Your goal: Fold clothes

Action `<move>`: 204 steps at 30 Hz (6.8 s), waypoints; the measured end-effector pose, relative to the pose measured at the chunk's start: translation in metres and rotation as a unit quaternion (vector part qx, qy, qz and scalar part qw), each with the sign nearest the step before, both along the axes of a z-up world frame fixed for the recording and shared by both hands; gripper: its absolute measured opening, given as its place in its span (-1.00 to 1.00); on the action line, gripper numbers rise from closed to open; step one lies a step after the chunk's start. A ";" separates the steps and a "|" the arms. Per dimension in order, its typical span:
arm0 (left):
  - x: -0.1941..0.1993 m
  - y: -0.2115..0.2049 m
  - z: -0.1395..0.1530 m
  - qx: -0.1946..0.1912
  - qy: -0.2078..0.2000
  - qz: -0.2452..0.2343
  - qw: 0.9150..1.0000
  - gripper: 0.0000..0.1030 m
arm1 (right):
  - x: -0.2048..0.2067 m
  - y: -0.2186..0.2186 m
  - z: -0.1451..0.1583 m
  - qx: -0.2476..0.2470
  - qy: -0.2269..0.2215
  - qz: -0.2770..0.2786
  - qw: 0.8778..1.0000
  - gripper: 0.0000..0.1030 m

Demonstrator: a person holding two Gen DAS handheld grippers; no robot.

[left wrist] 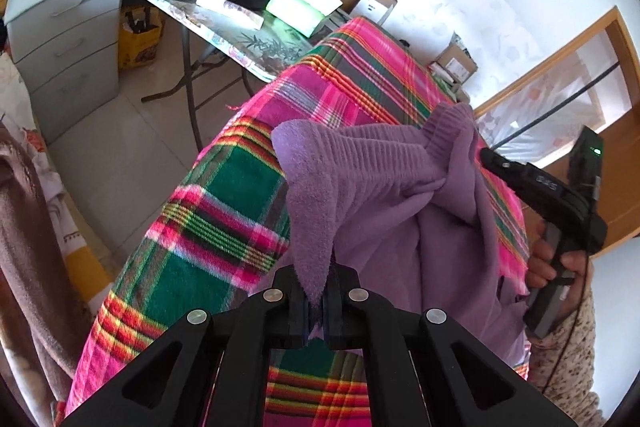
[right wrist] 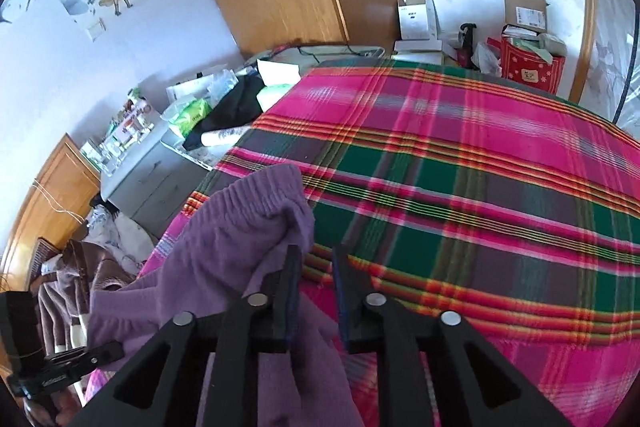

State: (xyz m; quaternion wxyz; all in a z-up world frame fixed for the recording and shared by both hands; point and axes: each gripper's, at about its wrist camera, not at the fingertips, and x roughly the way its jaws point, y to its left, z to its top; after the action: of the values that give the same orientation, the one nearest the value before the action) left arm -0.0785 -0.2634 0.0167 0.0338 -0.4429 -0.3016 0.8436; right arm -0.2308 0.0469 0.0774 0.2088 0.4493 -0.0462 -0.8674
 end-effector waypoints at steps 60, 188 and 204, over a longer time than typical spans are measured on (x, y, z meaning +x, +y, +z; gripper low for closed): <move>-0.062 0.162 0.016 -0.158 -0.085 -0.204 0.962 -0.23 | 0.187 0.114 -0.010 0.113 0.038 0.015 0.993 -0.32; -0.204 0.156 0.063 -0.126 -0.049 -0.137 0.981 -0.69 | 0.021 0.047 0.047 0.340 0.117 0.009 0.933 -0.73; -0.172 0.141 0.059 -0.104 -0.032 -0.140 0.984 -0.57 | 0.042 0.119 0.034 0.201 0.081 -0.028 0.976 -0.62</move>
State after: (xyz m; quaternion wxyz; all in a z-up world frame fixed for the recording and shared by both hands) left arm -0.2507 -0.1220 0.0758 0.0956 -0.5087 -0.1482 0.8427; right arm -0.1886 0.1656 0.1110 0.0930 0.4093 0.1339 -0.8977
